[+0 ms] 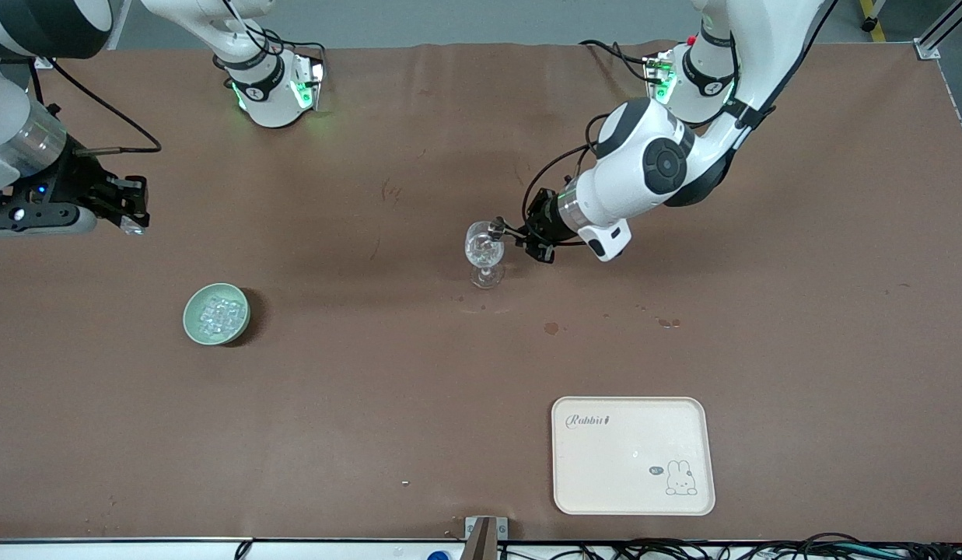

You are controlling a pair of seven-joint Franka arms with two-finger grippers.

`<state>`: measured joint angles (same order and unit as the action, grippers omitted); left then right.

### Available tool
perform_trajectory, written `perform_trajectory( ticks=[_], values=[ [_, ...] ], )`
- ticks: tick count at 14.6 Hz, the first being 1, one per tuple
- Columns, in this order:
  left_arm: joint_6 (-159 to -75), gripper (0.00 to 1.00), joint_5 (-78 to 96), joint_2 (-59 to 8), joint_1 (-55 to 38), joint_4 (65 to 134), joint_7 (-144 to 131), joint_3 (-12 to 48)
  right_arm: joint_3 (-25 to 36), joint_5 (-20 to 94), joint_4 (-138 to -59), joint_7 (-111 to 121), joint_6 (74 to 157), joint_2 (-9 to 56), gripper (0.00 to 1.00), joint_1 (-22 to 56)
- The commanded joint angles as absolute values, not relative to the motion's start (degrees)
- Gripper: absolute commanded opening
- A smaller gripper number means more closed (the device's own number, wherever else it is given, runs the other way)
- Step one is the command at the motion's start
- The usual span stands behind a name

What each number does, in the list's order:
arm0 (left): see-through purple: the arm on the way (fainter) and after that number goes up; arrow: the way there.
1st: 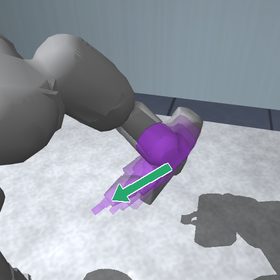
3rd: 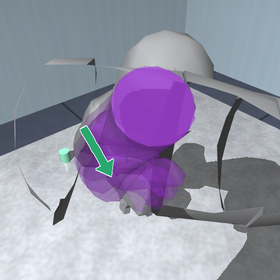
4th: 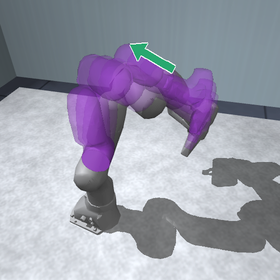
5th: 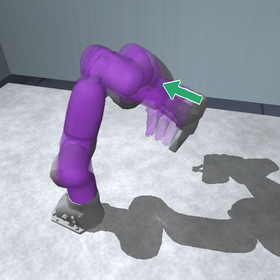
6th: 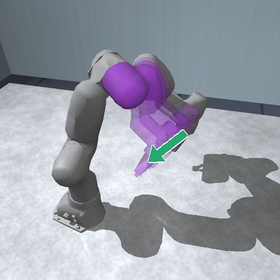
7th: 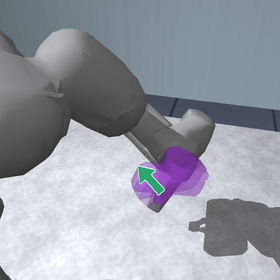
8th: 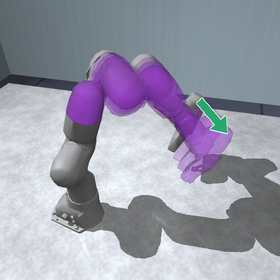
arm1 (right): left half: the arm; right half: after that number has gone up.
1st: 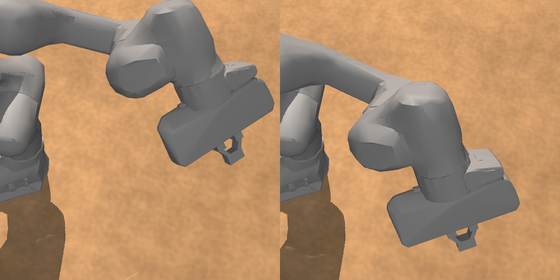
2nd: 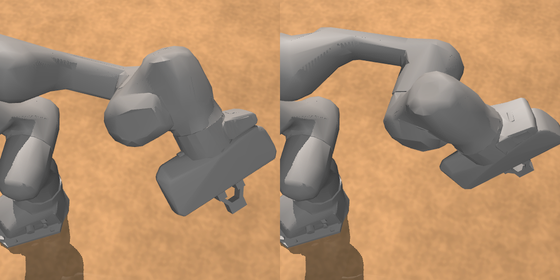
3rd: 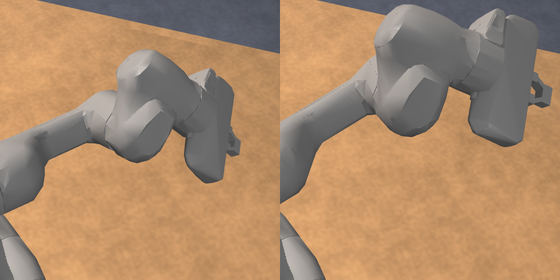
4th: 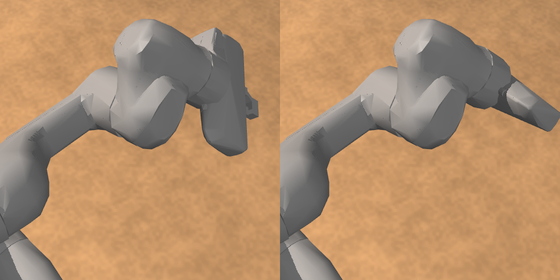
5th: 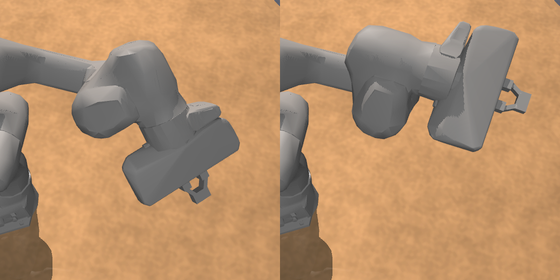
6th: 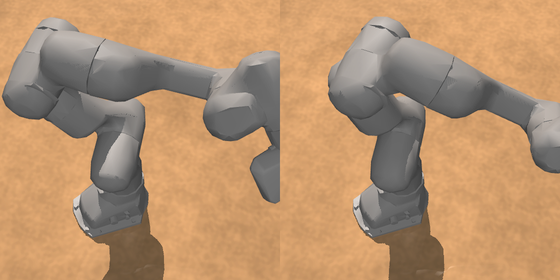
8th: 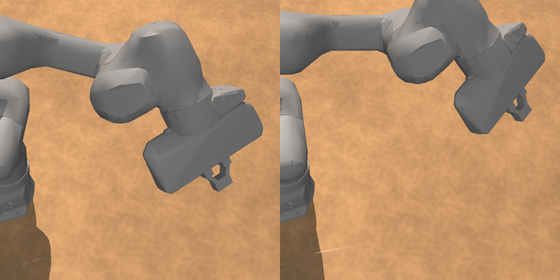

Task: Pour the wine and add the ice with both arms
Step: 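Tilt the jigger with the left gripper to pour into the wine glass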

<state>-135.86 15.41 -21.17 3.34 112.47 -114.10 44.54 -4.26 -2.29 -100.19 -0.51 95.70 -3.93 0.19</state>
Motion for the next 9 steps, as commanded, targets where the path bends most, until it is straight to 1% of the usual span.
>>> perform_trajectory(
  ticks=[1, 9],
  values=[
    [-132.02, 0.00, 11.18, -20.39, 2.46, 110.57, -117.50, 44.38, -4.04, -1.67, -101.34, -0.79, 95.71, -5.54, 0.06, 0.35],
    [-126.48, 0.00, 4.50, -21.62, 0.97, 107.50, -123.12, 44.38, -4.04, -1.67, -101.34, -0.79, 95.71, -5.54, 0.06, 0.26]
  ],
)
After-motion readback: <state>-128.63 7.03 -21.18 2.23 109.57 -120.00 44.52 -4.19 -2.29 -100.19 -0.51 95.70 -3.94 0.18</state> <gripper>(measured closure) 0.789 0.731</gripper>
